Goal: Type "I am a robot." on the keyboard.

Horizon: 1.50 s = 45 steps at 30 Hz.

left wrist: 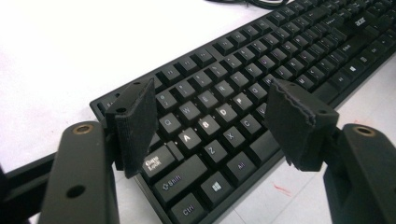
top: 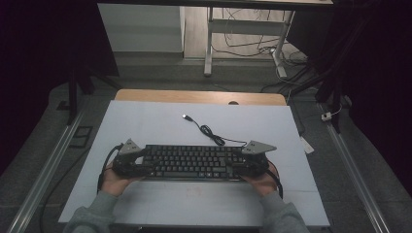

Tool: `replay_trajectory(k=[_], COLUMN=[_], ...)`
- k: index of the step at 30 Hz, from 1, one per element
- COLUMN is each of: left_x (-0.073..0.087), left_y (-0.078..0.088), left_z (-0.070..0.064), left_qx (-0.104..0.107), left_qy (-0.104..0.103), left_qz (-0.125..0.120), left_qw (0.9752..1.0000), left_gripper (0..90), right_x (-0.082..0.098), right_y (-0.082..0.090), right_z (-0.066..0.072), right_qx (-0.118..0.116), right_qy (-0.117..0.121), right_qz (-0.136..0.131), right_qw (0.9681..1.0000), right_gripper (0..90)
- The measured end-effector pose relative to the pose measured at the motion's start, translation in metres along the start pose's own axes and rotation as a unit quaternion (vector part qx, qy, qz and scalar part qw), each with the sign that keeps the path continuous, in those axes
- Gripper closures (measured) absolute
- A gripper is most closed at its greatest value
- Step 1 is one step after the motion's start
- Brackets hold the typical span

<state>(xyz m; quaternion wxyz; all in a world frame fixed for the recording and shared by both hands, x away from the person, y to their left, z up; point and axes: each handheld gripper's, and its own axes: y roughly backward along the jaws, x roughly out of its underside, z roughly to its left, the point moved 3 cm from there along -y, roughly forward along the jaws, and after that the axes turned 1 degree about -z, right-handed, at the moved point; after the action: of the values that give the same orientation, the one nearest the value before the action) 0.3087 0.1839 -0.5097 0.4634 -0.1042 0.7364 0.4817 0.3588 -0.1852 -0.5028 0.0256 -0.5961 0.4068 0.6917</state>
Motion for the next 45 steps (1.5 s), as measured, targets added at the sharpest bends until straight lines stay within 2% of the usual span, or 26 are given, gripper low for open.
replay_trajectory(k=[4, 9, 15, 23, 25, 31, 36, 45], left_x=[0.002, 0.009, 0.020, 0.033, 0.036, 0.043, 0.042, 0.042], left_y=[0.001, 0.006, 0.017, 0.032, 0.034, 0.036, 0.037, 0.037], left_z=[-0.002, -0.005, -0.009, -0.012, -0.011, -0.011, -0.010, -0.010], left_qx=[0.005, 0.000, -0.003, -0.007, -0.009, -0.009, -0.012, -0.011], left_qy=[0.003, 0.006, 0.009, 0.005, 0.005, 0.005, 0.003, -0.001], left_qz=[-0.001, -0.009, -0.020, -0.031, -0.032, -0.032, -0.035, -0.037], left_qw=[1.0000, 0.9999, 0.9998, 0.9995, 0.9994, 0.9994, 0.9993, 0.9993], left_gripper=[34.1, 34.3, 34.4, 34.4, 34.4, 34.3, 34.2, 34.1], right_x=[0.005, 0.016, 0.035, 0.063, 0.069, 0.078, 0.081, 0.082], right_y=[0.011, 0.026, 0.051, 0.084, 0.089, 0.097, 0.097, 0.097], right_z=[-0.006, -0.012, -0.022, -0.029, -0.028, -0.025, -0.024, -0.025], right_qx=[0.006, 0.017, 0.032, 0.051, 0.049, 0.050, 0.050, 0.046], right_qy=[-0.002, 0.005, -0.019, -0.017, -0.022, -0.016, -0.007, -0.009], right_qz=[-0.003, 0.005, -0.001, 0.002, 0.000, 0.007, 0.015, 0.013], right_qw=[1.0000, 0.9998, 0.9993, 0.9986, 0.9985, 0.9986, 0.9986, 0.9988], right_gripper=[46.9, 46.9, 46.8, 46.5, 46.2, 45.5, 45.4, 45.3])
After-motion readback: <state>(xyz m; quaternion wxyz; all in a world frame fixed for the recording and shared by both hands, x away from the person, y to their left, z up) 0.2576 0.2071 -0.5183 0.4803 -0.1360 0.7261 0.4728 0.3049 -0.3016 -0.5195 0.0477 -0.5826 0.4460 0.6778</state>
